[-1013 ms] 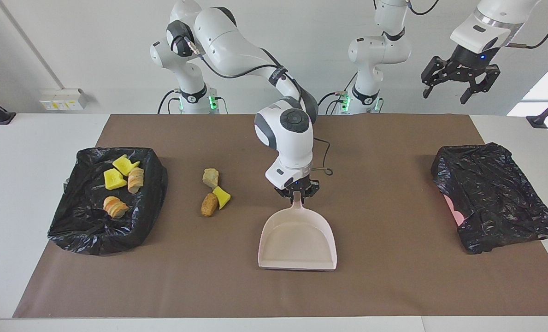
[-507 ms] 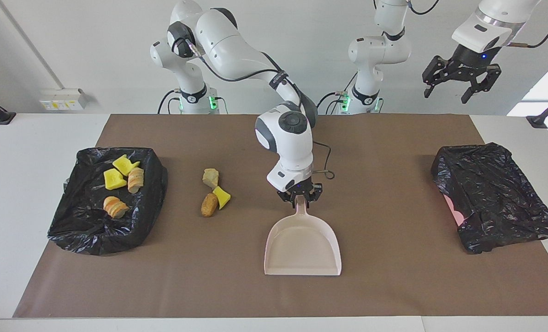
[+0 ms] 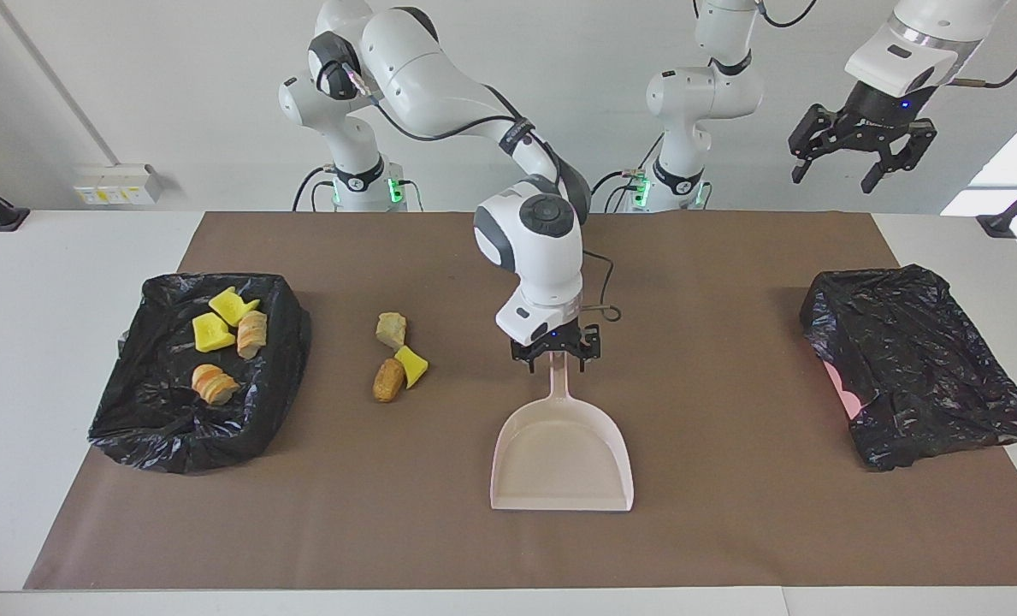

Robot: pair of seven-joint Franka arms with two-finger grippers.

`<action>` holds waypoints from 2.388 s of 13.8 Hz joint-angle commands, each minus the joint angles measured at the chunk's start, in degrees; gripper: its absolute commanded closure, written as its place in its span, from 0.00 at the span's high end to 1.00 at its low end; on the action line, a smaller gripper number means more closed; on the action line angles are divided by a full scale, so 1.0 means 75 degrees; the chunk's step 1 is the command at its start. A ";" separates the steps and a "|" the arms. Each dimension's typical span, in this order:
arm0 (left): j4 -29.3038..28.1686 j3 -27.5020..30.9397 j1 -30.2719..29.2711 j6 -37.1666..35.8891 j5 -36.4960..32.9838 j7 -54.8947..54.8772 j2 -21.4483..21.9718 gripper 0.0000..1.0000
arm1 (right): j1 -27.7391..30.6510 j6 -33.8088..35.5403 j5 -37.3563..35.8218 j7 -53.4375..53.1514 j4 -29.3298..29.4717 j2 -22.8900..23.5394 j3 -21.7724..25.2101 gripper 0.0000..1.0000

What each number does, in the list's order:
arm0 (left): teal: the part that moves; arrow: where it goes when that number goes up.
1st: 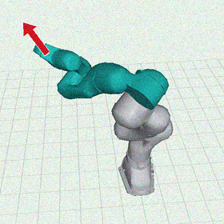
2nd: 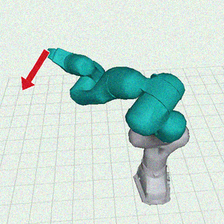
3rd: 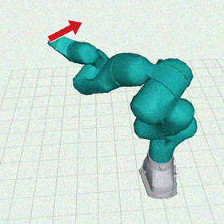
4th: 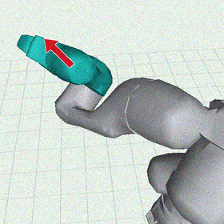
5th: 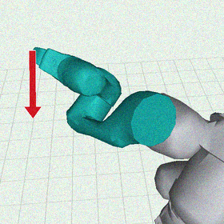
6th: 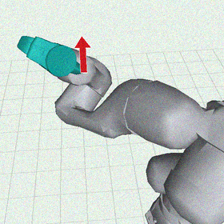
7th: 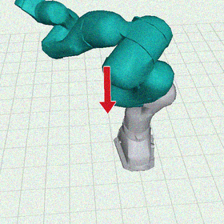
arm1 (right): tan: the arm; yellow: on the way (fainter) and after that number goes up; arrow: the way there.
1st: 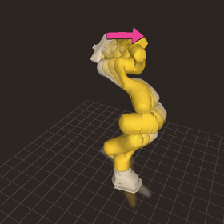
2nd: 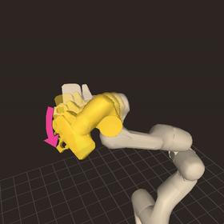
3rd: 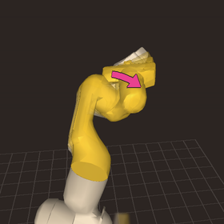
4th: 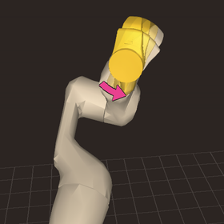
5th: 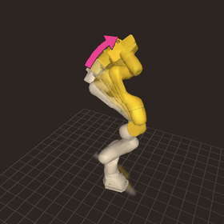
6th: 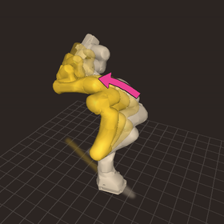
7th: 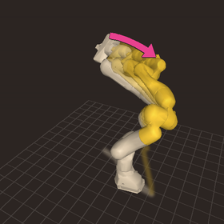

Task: Sweep and dump trash in bin
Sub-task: 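Carry the empty dustpan back to the mat center with the right gripper, then release the dustpan and withdraw the right gripper while the left gripper approaches, then grasp the dustpan handle with the left gripper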

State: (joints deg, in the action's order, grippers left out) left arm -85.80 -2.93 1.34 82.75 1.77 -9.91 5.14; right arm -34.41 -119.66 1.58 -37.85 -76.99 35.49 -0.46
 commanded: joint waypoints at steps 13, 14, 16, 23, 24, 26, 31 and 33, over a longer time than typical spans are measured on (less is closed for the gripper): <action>-0.0571 -0.0090 0.2047 0.3356 -0.0445 0.2187 -0.2043 1.00 | -0.1562 0.0126 0.0937 -0.0224 -0.5595 -0.4517 -0.0056 1.00; -0.0571 -0.0090 0.2176 0.3532 -0.0458 0.2444 -0.2242 1.00 | -0.1785 -0.0121 0.1030 -0.0516 -0.6089 -0.4822 -0.0067 1.00; -0.0513 -0.0090 0.2772 0.3802 -0.0668 0.3251 -0.2815 1.00 | -0.2126 -0.0159 0.1404 -0.0881 -0.6619 -0.5222 -0.0068 1.00; -0.0595 -0.0090 0.3477 0.5478 -0.0833 0.4767 -0.3860 1.00 | -0.3239 -0.0651 0.1535 -0.2077 -0.7733 -0.5504 -0.0068 1.00; -0.0595 -0.0090 0.3501 0.5525 -0.0821 0.4790 -0.3884 1.00 | -0.3310 -0.0756 0.1535 -0.2194 -0.7839 -0.5517 -0.0068 1.00; -0.0583 -0.0090 0.3780 0.5607 -0.0833 0.4814 -0.4175 1.00 | -0.3451 -0.0827 0.1523 -0.2242 -0.8014 -0.5528 -0.0079 1.00; -0.0606 -0.0090 0.3958 0.5760 -0.1067 0.5142 -0.4575 1.00 | -0.3768 -0.1296 0.1535 -0.2500 -0.8274 -0.5505 -0.0103 1.00; -0.0607 -0.0090 0.3947 0.5749 -0.1067 0.5188 -0.4576 1.00 | -0.3768 -0.1307 0.1535 -0.2476 -0.8274 -0.5505 -0.0103 0.99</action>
State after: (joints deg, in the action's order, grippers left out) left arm -90.05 -4.40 30.18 124.98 -4.94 27.53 -29.42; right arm -62.81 -128.32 12.10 -55.85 -137.45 -4.12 -1.13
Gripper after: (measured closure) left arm 0.000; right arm 0.004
